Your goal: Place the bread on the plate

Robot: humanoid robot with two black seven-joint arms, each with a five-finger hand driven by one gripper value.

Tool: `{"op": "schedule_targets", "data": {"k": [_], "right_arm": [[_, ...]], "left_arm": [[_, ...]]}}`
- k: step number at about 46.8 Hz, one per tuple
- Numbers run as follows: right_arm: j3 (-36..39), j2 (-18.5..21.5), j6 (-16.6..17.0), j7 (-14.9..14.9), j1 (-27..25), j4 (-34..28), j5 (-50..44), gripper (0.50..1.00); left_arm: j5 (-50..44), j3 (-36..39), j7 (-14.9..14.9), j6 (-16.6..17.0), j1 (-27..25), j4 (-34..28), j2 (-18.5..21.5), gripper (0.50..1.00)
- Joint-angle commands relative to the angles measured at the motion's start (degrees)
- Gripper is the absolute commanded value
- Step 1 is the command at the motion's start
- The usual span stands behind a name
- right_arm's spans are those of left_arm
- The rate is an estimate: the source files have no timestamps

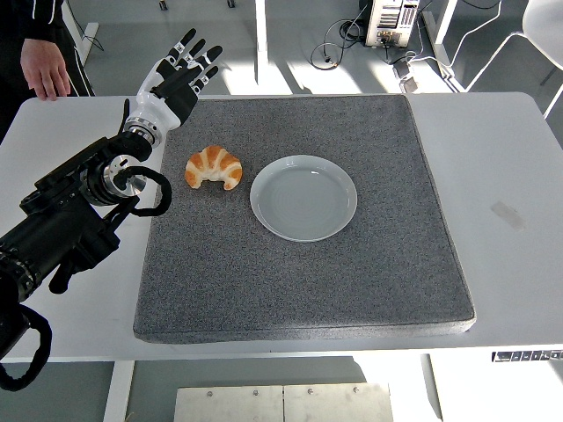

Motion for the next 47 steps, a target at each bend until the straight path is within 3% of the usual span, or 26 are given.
{"op": "schedule_targets", "data": {"k": [1,13,20,23,35,47], "right_arm": [[0.0,0.0,0.0,0.0,0.0,0.0,0.0,1.0],[0.0,0.0,0.0,0.0,0.0,0.1,0.0,1.0],[0.0,0.0,0.0,0.0,0.0,0.0,0.0,1.0],[0.0,0.0,0.0,0.0,0.0,0.1,0.0,1.0],[0.0,0.0,0.0,0.0,0.1,0.0,0.0,1.0],[0.0,0.0,0.0,0.0,0.0,0.1,0.0,1.0]], "left_arm": [[0.0,0.0,-0.1,0.0,0.1,0.0,0.2,0.984],[0.1,0.1,0.1,-0.8,0.1,0.0,0.3,0.984],[0.2,0.0,0.0,-5.9,0.3,0.0,0.5,0.984],[0.0,0.0,0.0,-6.2,0.2,0.0,0.4,0.984],[0.8,1.2,0.2,-2.8,-0.6,0.0,1.3,0.984],[3.9,17.3,-0.4,6.5,-4.4,-5.8,6.7,0.98]]}}
